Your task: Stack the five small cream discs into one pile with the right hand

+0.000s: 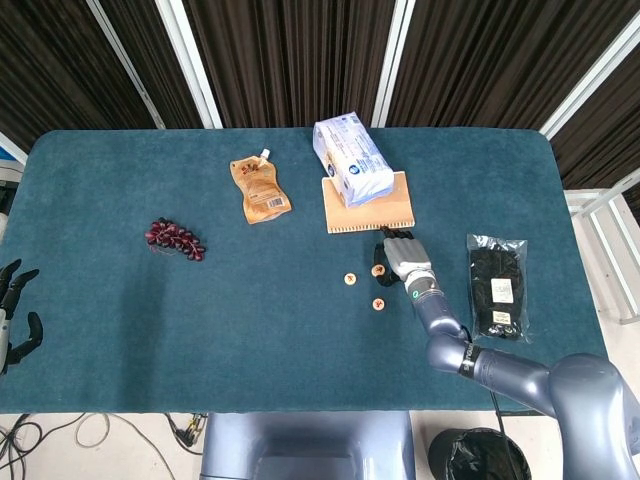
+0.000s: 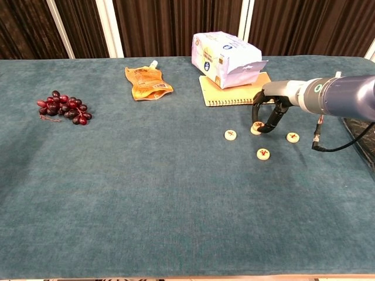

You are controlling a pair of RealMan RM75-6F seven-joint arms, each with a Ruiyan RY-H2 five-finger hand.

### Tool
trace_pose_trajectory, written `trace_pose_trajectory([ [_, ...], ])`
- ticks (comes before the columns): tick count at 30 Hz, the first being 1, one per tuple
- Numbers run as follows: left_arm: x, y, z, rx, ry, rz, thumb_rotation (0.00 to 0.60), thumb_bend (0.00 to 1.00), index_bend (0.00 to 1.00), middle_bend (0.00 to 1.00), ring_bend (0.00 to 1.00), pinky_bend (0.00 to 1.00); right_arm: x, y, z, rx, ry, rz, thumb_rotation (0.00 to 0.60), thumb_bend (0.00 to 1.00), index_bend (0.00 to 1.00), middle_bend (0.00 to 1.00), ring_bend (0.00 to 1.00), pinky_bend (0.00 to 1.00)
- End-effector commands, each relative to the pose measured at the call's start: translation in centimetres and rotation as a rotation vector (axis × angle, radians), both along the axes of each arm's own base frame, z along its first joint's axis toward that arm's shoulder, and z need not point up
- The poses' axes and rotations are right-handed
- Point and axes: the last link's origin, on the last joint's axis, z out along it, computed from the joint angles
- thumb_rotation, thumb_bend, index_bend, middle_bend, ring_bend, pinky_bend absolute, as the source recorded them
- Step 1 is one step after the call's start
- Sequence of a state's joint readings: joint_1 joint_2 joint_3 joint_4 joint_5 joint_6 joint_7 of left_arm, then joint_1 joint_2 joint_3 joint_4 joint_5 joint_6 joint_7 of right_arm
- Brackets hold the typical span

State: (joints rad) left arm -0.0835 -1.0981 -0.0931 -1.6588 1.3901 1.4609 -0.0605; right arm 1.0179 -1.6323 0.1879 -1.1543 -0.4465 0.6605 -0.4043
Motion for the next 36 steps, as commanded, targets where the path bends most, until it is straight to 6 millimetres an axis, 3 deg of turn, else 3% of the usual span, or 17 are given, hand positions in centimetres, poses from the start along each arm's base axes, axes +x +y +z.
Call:
trace_pose_trajectory([
  [1,-0.01,0.02,-0.02,-0.001,0.000,0.001,0.600,0.62,0.15,0.01,0.00,0.00,0.00,0.03,-0.07,0.002,-0.001,0.001,0.600,0.41,0.53,0.00,0.00,0.00],
  [36,0.01,0.03,-0.14,-0.005,0.003,0.009,0.600,0.62,0.15,0.01,0.00,0.00,-0.03,-0.05,0.07,0.009,-0.016,-0.007,0.600,0.41,0.48,0.00,0.00,0.00],
])
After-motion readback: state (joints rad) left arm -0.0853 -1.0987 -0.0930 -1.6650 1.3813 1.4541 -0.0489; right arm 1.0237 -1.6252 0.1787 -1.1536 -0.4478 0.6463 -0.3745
